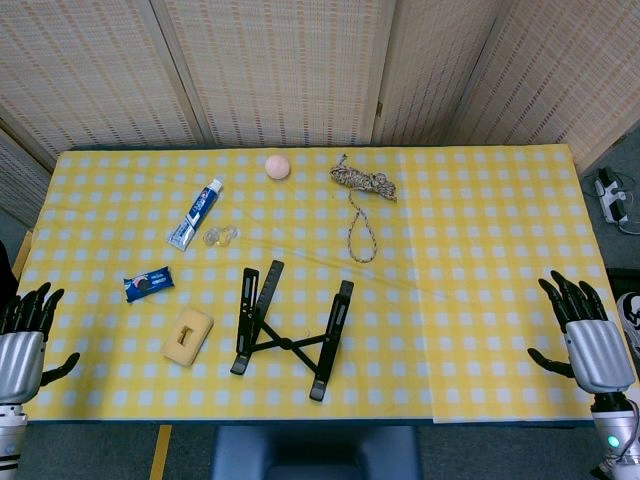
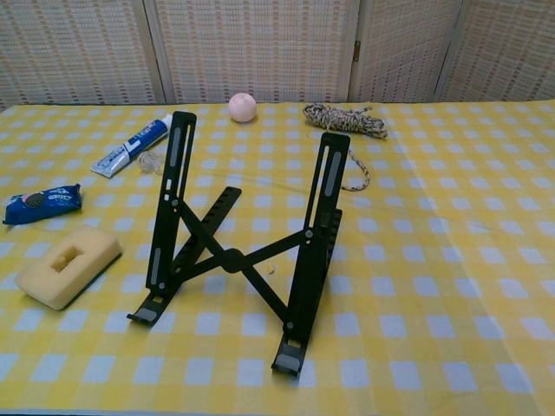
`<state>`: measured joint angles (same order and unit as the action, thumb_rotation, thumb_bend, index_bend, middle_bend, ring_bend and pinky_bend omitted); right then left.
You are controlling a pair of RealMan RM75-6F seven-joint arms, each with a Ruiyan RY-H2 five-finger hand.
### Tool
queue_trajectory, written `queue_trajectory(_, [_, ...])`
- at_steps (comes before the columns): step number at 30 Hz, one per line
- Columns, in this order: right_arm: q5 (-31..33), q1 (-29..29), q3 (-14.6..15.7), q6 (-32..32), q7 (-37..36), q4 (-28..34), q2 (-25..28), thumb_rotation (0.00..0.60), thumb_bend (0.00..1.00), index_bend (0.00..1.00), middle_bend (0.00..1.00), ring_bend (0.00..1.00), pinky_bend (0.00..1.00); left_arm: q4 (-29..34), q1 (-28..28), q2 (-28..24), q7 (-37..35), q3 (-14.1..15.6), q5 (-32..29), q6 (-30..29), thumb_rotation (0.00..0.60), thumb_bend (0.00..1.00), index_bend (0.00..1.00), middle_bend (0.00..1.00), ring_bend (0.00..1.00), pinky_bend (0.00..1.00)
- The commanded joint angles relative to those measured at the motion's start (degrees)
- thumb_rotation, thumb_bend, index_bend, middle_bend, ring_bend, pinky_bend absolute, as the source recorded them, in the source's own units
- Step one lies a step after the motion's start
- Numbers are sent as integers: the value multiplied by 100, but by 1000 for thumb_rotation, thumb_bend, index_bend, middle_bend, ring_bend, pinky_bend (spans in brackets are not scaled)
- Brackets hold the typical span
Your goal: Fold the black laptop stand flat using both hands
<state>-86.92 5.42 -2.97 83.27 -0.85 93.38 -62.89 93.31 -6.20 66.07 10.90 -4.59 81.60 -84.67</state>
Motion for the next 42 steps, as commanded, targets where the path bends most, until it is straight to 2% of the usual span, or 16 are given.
queue_trajectory(1, [-8, 9, 11, -23, -24, -2, 4, 600, 183, 0, 36, 81, 0, 28, -5, -22, 29, 16, -12, 25, 600, 225, 86, 39, 23, 0])
queue_trajectory(11, [-122, 37, 86, -103, -294, 39, 60, 600, 183, 0, 36, 82, 0, 48, 31, -32, -105, 42, 54, -44, 600, 225, 99, 40, 25, 0])
queue_trajectory(19, [-253, 284, 125, -471, -486, 157, 83, 600, 182, 0, 38, 82, 0, 71, 39, -79, -242, 65, 123, -58, 600, 225, 107, 49, 31, 0])
queue_trajectory(29, [-363, 1071, 204, -1744, -1214, 541, 36, 600, 183, 0, 38, 81, 0, 64, 87, -103, -332, 114, 179, -102, 600, 225, 122, 51, 31, 0])
queue_trajectory(42, [-134, 2237, -27, -3224, -2707, 709, -510, 600, 183, 0, 42, 82, 0, 80, 97, -112, -361, 125, 235, -130, 600, 225, 132, 51, 35, 0])
